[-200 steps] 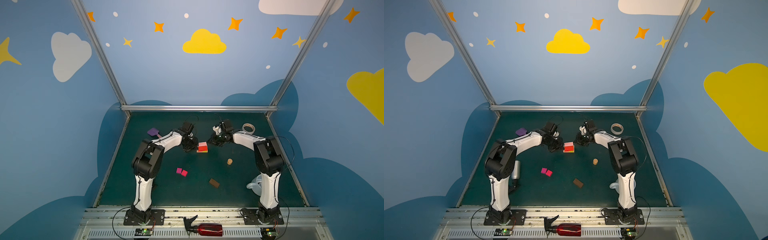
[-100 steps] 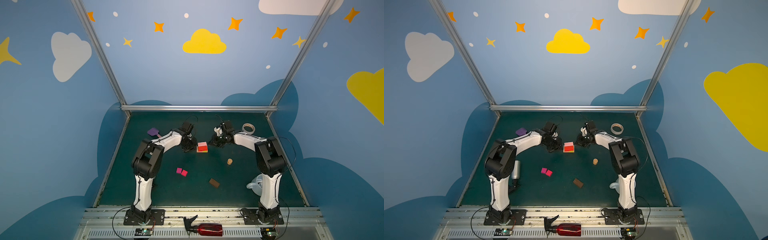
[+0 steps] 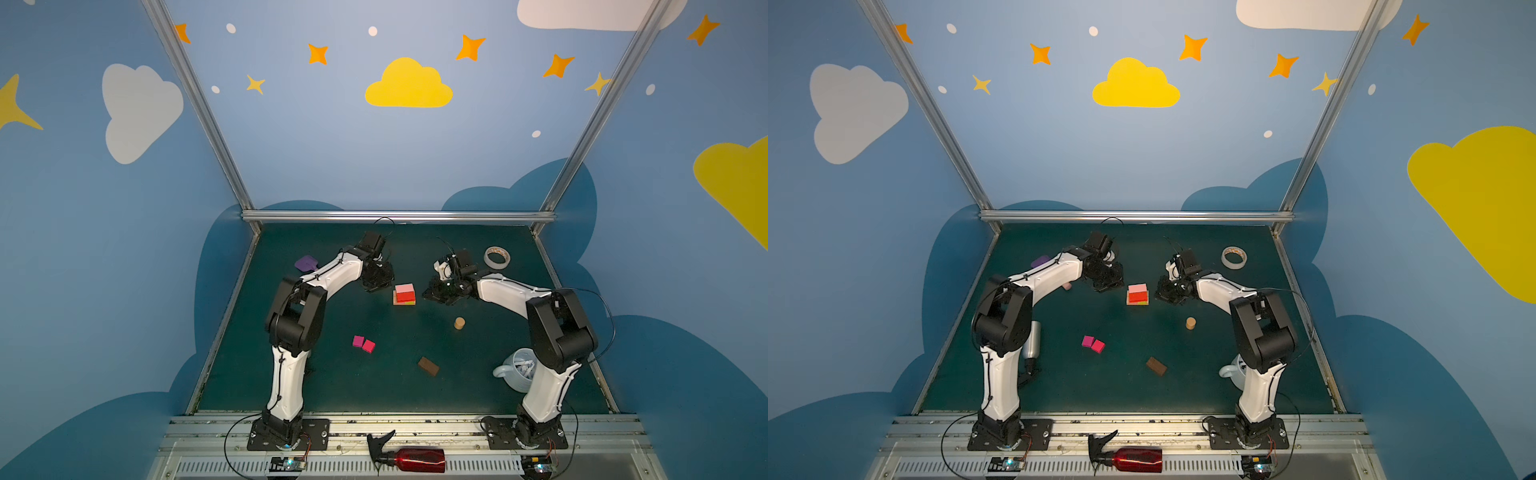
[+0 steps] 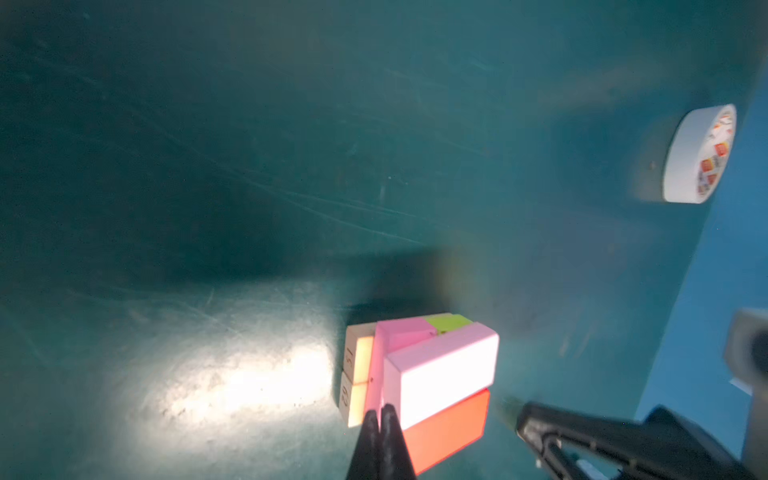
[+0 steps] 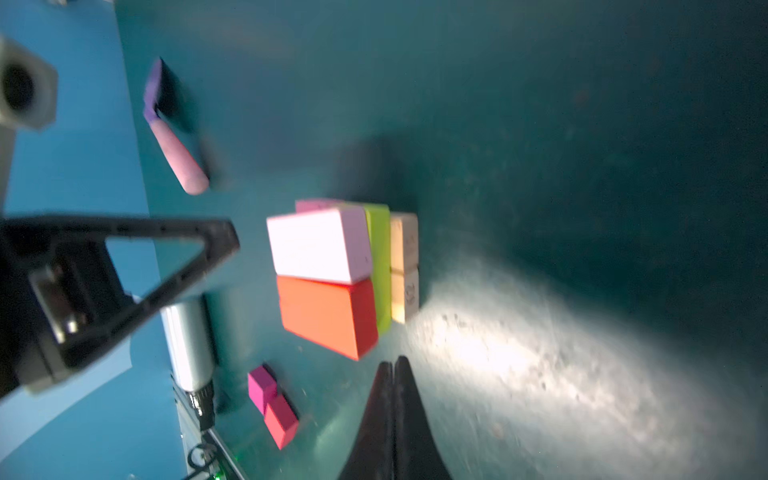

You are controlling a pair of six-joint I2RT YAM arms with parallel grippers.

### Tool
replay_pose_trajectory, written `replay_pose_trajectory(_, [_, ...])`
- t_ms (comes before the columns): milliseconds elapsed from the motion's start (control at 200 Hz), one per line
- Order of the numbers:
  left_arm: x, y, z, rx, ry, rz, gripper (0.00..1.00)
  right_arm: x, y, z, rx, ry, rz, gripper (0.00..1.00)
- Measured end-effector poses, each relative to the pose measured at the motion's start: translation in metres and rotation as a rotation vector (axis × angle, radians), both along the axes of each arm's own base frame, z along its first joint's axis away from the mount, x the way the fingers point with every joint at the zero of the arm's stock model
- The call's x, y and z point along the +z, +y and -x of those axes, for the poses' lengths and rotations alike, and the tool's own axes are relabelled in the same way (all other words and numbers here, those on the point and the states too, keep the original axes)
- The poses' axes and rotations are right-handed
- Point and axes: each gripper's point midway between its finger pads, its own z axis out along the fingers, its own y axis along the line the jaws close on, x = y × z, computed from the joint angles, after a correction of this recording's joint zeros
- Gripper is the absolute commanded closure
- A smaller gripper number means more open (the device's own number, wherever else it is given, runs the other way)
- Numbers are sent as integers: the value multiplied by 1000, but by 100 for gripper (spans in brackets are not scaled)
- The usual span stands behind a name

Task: Build the wood block tower

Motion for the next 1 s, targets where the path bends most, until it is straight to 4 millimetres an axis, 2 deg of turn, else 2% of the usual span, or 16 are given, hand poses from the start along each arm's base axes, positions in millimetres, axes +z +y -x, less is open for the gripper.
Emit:
replay_pose_trajectory(170, [-13,3,3,-7,34,-29,96,5,15,20,47,-19,10,100])
replay_pose_trajectory(340, [-15,6,3,-5,32,-47,96,4,36,36,97,-47,40,100])
replay_pose_trajectory(516, [-12,12,2,5,24,-58,96,2,49,42,128,-108,109,100])
replay_pose_trajectory(616, [-4,19,5,17,10,-64,96,1,55,42,145,-159,159,100])
replay_pose_trajectory(801, [22,34,11,45,-34,-58,96,-11,65,41,170,-205,216,100])
replay_pose_trajectory(1001, [40,46,14,69,-71,-54,96,-23,64,37,166,-216,259,100])
